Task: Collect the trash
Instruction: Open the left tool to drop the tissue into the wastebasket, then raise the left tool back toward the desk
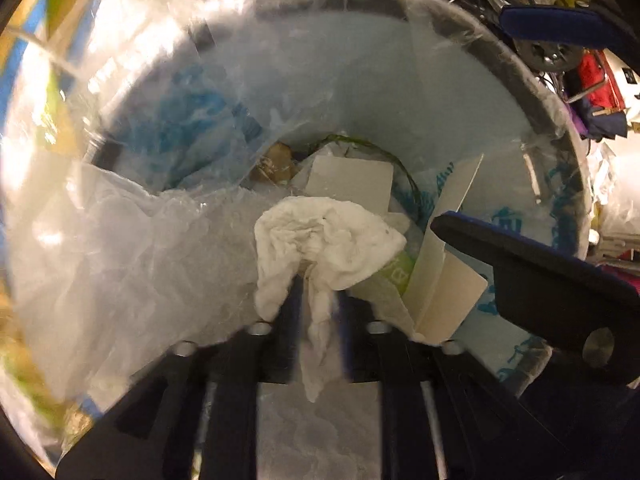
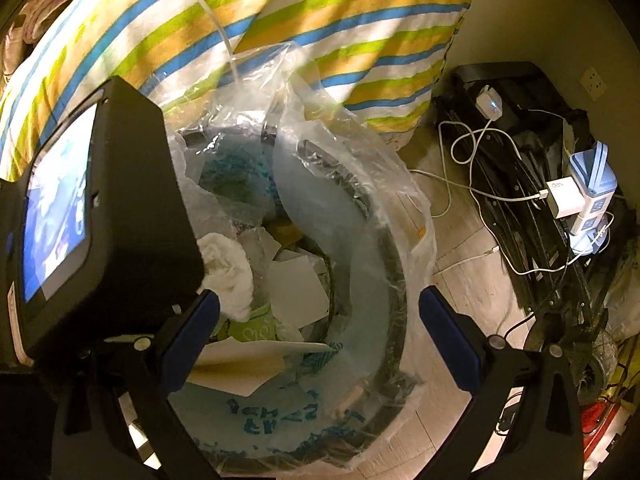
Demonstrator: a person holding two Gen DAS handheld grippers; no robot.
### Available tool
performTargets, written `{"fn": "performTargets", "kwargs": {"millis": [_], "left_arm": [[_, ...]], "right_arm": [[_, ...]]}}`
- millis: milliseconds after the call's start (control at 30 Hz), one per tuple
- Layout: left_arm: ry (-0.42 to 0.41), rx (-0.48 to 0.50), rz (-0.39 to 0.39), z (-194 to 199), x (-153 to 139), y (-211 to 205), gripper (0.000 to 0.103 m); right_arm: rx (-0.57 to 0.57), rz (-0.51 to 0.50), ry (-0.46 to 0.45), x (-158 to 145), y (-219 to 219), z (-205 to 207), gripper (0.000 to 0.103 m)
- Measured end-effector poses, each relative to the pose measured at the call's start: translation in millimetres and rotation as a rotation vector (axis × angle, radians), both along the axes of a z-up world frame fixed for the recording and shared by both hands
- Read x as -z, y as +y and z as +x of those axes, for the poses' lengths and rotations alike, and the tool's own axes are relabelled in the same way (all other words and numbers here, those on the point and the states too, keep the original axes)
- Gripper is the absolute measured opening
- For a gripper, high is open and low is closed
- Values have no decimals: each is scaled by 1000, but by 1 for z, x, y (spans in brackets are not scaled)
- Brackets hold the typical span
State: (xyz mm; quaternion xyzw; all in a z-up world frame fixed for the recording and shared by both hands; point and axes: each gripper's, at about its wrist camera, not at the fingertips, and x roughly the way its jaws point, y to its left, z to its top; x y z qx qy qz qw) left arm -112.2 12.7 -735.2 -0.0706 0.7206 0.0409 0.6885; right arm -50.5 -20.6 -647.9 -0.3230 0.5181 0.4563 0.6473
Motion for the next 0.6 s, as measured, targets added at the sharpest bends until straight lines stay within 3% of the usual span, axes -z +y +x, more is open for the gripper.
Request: {"fn": "performTargets", "kwargs": {"millis": [33,133,333,600], "left_arm": [[-8,1,18,1,-5,0,49],[-27,-10,46,4,-30,2,61],[-71,-6,83,15,-93,9,75],[-163,46,118,22,-219,12,83]], "right_arm": [[5,1,0,-4,0,1,97],[26,3,-6,-21,-4,4,97],[89,21,-28,-81,-17,15,97],[223,79,-84,-195,-33,34,97]]}}
